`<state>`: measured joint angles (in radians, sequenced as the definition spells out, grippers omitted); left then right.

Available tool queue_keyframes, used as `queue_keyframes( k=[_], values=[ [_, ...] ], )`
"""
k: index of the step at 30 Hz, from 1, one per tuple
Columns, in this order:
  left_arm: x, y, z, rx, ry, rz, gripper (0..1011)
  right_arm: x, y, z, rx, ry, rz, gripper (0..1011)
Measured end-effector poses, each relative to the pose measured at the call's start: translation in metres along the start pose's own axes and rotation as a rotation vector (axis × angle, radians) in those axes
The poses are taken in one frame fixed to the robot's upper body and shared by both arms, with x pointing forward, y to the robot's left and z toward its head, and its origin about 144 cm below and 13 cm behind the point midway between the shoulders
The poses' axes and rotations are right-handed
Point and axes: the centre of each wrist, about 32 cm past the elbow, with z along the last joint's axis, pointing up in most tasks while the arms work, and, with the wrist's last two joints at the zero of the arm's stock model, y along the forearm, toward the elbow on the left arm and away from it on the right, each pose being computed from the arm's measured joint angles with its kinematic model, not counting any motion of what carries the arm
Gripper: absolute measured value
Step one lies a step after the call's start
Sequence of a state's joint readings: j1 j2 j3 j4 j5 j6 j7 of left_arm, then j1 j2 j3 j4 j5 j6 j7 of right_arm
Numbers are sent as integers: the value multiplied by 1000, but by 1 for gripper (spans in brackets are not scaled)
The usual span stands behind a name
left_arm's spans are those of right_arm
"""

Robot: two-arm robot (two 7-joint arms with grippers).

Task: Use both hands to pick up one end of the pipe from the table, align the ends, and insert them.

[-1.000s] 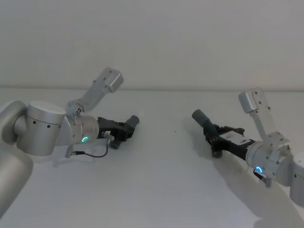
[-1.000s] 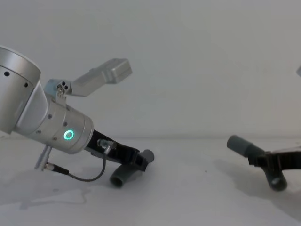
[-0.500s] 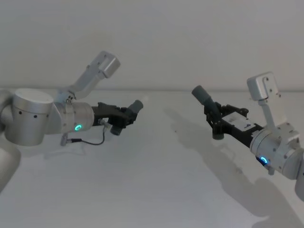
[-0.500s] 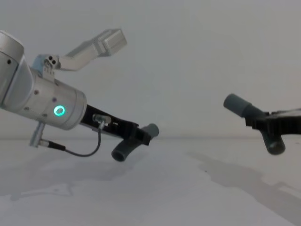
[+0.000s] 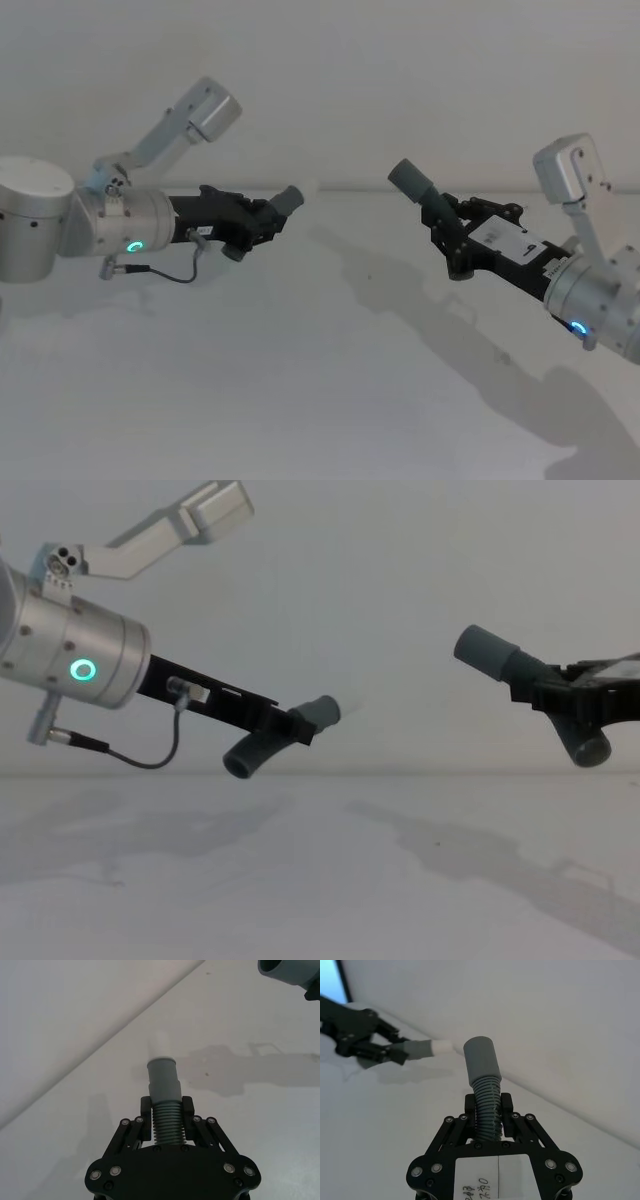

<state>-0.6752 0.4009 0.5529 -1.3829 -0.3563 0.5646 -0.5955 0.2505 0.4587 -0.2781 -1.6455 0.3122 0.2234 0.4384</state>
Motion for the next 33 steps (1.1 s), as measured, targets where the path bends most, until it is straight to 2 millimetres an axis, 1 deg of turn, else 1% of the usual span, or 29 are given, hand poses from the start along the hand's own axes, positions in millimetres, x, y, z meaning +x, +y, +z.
queue_keyframes(
  k=[4, 18, 25, 33],
  values=[
    [7, 8, 3, -14, -53, -32, 343, 5, -4, 2, 14, -24, 57, 283],
    [20, 23, 11, -27, -186, -144, 343, 24, -18, 6, 19, -83, 285, 283],
    [24, 28, 15, -22, -244, -205, 343, 31, -24, 5, 11, -94, 374, 283],
    [25, 35, 21, -11, -321, -279, 343, 34, -29, 5, 10, -96, 429, 283]
  ],
)
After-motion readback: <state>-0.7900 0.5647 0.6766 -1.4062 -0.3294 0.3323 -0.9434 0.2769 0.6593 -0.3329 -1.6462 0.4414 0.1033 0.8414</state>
